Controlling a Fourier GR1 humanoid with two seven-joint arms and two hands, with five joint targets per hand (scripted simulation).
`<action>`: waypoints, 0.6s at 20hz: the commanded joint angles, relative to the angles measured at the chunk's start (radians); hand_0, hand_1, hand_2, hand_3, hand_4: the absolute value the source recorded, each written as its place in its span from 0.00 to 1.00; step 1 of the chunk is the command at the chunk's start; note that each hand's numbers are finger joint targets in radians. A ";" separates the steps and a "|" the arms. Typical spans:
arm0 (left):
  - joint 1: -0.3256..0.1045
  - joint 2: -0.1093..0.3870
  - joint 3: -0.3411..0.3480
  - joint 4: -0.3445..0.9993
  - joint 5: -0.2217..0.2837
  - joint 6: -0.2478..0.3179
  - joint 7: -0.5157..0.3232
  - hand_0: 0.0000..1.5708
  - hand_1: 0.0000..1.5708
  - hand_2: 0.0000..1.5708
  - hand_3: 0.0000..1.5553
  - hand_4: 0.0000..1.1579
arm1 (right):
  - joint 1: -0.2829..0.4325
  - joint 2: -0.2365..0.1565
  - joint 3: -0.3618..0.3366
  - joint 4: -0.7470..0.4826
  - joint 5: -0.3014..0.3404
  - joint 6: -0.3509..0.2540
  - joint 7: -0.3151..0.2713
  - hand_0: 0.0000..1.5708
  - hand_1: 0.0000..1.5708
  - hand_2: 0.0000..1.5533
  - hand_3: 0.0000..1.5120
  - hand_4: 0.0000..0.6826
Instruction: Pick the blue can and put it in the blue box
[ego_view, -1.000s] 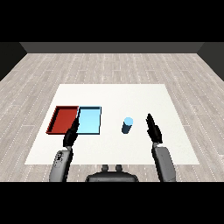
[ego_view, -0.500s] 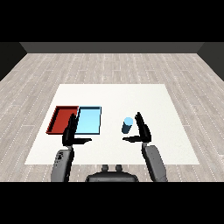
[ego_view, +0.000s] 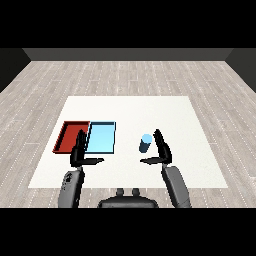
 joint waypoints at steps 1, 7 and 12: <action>0.041 0.018 0.020 -0.001 0.006 -0.019 -0.059 0.00 0.00 0.00 0.00 0.00 | 0.090 -0.009 -0.012 -0.020 -0.023 0.038 -0.062 0.00 0.00 0.00 0.00 0.00; 0.072 0.041 0.029 -0.028 0.022 -0.051 -0.051 0.00 0.00 0.00 0.00 0.00 | 0.061 -0.025 -0.016 -0.072 -0.008 -0.001 0.025 0.00 0.00 0.00 0.00 0.00; -0.045 -0.024 -0.016 0.044 -0.030 0.030 -0.026 0.00 0.00 0.00 0.00 0.00 | 0.037 0.016 -0.013 0.002 0.008 -0.010 -0.010 0.00 0.00 0.00 0.00 0.00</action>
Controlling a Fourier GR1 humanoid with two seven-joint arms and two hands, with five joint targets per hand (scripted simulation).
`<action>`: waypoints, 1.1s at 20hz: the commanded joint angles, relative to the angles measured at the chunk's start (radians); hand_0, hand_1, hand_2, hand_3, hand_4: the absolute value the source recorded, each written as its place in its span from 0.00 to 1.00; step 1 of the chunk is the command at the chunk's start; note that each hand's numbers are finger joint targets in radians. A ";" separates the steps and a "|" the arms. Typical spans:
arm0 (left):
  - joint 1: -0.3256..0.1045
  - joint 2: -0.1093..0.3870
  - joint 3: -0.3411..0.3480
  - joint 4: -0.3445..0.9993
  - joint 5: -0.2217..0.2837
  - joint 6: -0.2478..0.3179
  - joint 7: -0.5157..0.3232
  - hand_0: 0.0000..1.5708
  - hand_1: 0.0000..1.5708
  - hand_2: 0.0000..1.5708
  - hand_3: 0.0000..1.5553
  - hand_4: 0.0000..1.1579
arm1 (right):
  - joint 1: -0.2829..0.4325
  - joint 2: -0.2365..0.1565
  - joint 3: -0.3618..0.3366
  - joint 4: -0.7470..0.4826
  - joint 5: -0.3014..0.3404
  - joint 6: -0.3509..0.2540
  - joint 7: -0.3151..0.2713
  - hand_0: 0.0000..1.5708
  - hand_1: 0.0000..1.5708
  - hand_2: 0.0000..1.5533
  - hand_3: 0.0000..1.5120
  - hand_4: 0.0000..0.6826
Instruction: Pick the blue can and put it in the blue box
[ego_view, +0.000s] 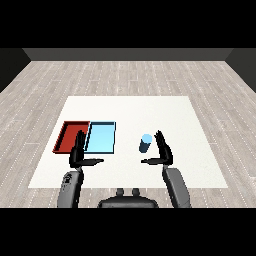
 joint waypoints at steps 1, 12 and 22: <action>0.025 -0.018 -0.007 0.098 -0.023 -0.004 -0.124 0.00 0.00 0.00 0.00 0.00 | 0.033 -0.016 -0.026 -0.008 -0.030 0.038 -0.005 0.00 0.00 0.00 0.00 0.00; 0.051 0.028 0.016 -0.012 0.022 -0.043 -0.017 0.00 0.00 0.00 0.00 0.00 | -0.192 0.005 -0.101 0.313 -0.065 -0.022 -0.029 0.00 0.00 0.00 0.00 0.00; 0.011 0.027 0.024 -0.031 0.010 -0.006 0.006 0.00 0.00 0.00 0.00 0.00 | -0.317 0.008 -0.164 0.499 -0.095 -0.010 -0.057 0.00 0.00 0.00 0.00 0.00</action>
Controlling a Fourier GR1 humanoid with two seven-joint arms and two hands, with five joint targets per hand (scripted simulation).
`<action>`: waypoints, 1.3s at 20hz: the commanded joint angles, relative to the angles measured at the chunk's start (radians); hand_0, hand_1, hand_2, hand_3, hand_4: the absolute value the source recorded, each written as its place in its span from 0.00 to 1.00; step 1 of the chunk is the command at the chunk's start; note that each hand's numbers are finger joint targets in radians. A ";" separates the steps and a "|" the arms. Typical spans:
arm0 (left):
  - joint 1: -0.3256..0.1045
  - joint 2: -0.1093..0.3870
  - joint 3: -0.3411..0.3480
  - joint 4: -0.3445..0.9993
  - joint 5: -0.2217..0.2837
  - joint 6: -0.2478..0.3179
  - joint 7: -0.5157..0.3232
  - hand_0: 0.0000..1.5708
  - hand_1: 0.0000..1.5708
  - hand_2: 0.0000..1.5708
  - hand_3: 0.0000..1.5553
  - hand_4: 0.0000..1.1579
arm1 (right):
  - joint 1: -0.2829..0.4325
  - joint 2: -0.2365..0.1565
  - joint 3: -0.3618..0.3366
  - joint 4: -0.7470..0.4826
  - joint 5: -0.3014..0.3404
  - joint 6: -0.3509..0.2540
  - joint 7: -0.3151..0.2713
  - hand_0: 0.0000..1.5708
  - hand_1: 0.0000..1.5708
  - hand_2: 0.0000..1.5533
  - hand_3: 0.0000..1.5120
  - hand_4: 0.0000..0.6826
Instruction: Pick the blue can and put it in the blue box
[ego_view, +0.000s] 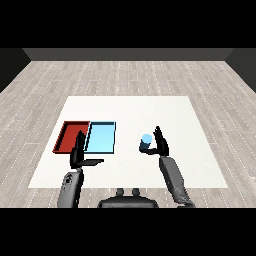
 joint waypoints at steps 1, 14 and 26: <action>-0.007 -0.018 -0.032 -0.081 -0.025 0.043 0.109 0.00 0.00 0.00 0.00 0.00 | -0.028 0.007 0.020 0.042 -0.055 -0.016 -0.005 0.00 0.00 0.00 0.00 0.00; -0.064 -0.002 0.011 0.017 -0.024 0.038 0.014 0.00 0.00 0.00 0.00 0.00 | -0.169 0.007 0.002 0.329 -0.125 -0.016 -0.132 0.00 0.00 0.00 0.00 0.00; 0.005 0.019 0.017 -0.073 0.018 -0.007 0.046 0.00 0.00 0.00 0.00 0.00 | -0.198 0.007 0.048 0.351 -0.136 -0.033 -0.112 0.00 0.00 0.00 0.00 0.00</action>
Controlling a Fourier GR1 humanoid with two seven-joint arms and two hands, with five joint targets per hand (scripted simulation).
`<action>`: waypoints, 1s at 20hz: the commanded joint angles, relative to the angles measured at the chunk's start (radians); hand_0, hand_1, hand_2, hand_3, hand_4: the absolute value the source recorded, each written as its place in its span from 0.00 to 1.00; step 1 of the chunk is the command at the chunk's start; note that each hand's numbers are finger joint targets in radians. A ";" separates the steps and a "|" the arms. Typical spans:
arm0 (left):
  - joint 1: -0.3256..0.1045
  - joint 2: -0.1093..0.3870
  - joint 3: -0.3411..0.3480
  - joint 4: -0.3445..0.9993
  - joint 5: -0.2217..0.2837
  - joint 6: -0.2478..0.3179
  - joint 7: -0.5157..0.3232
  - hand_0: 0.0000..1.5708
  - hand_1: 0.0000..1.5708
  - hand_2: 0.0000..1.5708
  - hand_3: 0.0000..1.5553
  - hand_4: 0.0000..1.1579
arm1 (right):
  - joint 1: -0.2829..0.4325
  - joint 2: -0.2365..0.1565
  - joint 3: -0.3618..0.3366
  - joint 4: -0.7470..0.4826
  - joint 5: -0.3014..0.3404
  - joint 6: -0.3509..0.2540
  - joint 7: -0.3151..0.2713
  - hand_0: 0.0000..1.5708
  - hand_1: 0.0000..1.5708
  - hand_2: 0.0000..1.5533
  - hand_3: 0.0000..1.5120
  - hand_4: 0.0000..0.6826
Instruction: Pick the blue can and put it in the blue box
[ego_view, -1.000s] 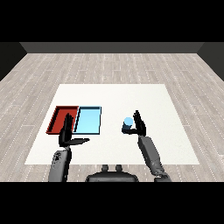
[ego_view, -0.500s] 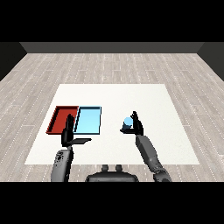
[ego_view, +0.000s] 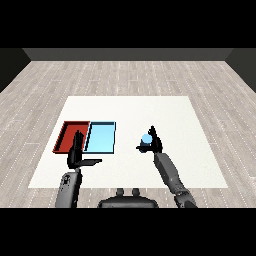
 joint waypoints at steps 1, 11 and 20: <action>-0.011 -0.005 0.001 0.016 0.002 -0.001 -0.015 0.00 0.00 0.00 0.00 0.00 | -0.030 0.004 0.061 -0.020 -0.051 -0.090 0.031 0.00 0.00 0.00 0.00 0.00; -0.004 -0.025 -0.021 0.012 -0.014 0.005 -0.033 0.00 0.00 0.00 0.00 0.00 | -0.136 0.004 0.020 0.200 -0.039 -0.190 -0.014 0.93 0.93 0.93 0.94 0.69; 0.009 0.022 0.016 -0.059 0.026 -0.031 0.039 0.00 0.00 0.00 0.00 0.00 | -0.072 0.004 0.125 0.007 -0.037 -0.254 0.058 0.92 0.92 0.93 0.87 0.70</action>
